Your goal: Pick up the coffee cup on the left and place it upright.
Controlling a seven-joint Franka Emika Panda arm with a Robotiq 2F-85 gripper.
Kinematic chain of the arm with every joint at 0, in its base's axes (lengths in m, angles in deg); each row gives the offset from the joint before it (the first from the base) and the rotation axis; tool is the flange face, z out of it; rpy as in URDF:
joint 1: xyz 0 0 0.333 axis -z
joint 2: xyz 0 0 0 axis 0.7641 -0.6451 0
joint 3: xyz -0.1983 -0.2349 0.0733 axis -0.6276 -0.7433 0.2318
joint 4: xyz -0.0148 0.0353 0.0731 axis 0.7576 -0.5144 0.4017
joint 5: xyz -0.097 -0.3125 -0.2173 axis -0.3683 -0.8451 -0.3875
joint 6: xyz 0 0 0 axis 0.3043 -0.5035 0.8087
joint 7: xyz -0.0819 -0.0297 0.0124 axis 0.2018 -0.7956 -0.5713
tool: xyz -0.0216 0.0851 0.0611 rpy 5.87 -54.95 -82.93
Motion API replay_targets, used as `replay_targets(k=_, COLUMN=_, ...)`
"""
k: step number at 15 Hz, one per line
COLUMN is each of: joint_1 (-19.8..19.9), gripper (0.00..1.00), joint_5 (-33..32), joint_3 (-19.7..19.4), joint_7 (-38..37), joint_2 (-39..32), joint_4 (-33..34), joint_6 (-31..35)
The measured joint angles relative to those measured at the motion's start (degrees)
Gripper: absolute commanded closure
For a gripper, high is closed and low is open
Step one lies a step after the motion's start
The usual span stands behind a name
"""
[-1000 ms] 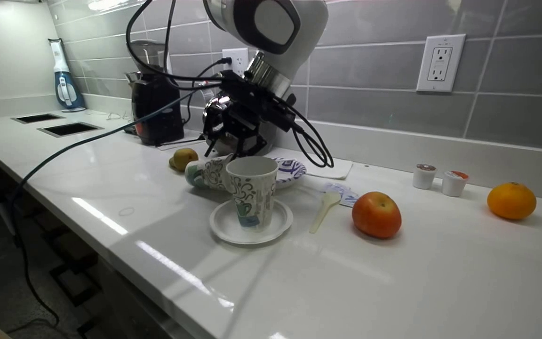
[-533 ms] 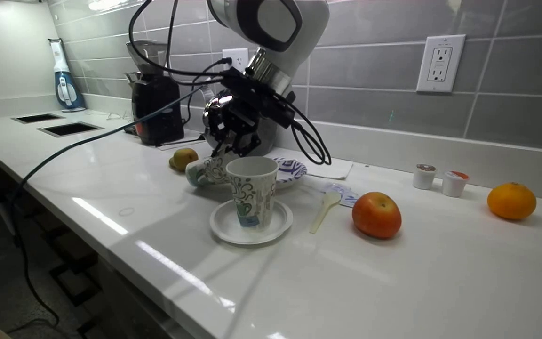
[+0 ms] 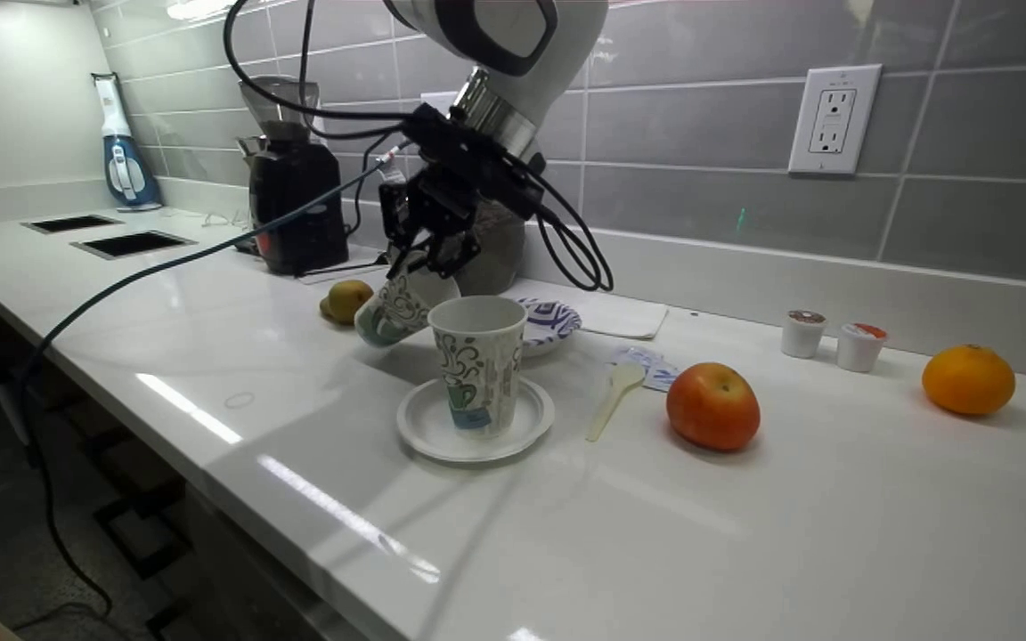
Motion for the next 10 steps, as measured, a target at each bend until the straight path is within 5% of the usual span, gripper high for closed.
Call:
replay_targets(k=5, joint_1=-2.55, gripper=0.98, joint_5=-1.14, joint_3=1.40, joint_7=-7.04, joint_2=6.83, joint_4=-3.35, joint_6=0.75)
replay_targets(k=10, joint_1=-7.64, gripper=0.98, joint_5=-10.53, joint_3=4.40, joint_7=-23.56, joint_2=15.34, joint_4=-9.14, joint_6=8.41)
